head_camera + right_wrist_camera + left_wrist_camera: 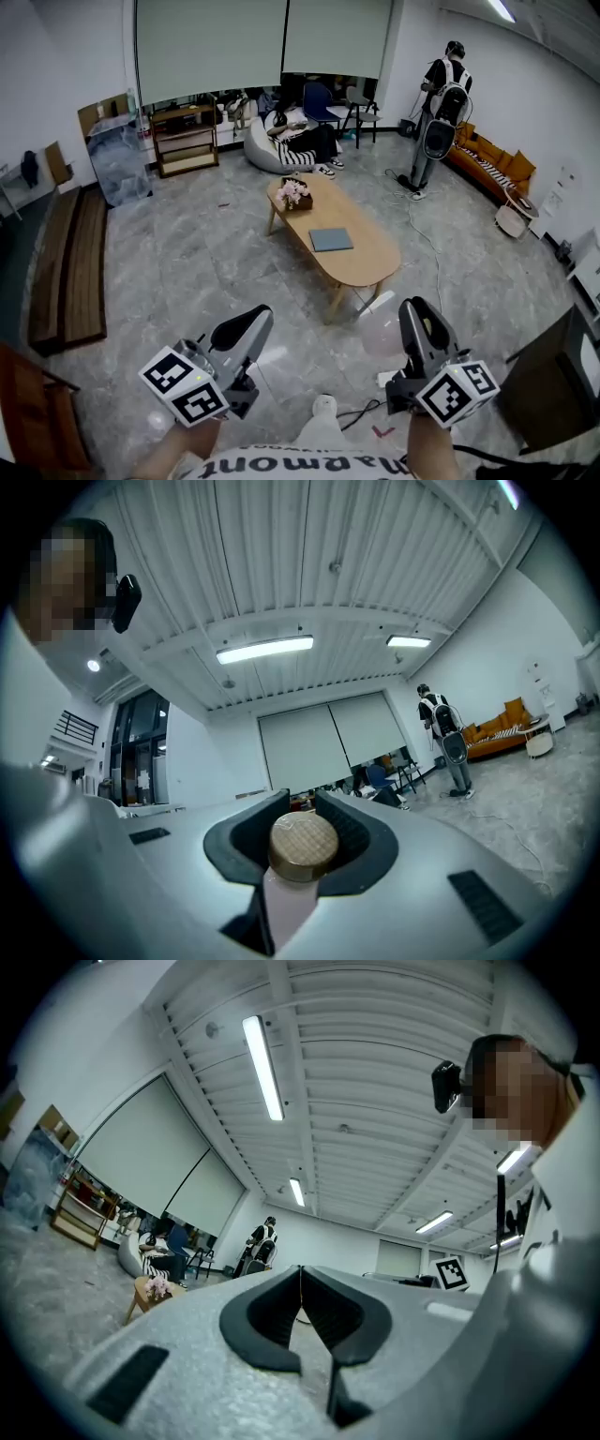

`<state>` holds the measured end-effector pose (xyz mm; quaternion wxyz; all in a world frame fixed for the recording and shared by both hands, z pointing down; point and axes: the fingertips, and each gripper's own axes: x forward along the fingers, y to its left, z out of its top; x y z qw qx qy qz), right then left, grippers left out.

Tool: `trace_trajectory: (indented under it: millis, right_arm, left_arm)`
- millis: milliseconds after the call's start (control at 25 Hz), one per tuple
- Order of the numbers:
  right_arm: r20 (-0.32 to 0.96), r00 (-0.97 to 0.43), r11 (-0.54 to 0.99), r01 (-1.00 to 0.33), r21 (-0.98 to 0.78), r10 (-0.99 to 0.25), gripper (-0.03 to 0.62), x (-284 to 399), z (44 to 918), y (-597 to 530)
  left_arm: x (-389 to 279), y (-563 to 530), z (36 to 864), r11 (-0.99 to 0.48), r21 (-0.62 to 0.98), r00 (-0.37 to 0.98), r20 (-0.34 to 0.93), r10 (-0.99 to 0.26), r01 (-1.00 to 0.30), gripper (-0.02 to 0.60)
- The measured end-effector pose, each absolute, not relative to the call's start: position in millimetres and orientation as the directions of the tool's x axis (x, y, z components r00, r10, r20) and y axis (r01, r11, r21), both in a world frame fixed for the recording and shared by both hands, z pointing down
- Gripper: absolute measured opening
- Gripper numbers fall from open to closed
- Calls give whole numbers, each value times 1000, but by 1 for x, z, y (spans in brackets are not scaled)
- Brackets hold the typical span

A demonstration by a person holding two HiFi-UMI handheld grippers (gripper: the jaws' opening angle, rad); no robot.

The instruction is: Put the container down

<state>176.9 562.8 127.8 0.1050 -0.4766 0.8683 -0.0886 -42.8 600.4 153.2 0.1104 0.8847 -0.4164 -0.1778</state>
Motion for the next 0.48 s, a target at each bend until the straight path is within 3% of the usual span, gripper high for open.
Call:
trace_trajectory:
  millis: [480]
  right_arm:
    - [-81,-602,601,-758,-254,-794,91,201,134,425]
  left_arm:
    - [-13,483,155,-580,360,531,-235,-815,-731,15]
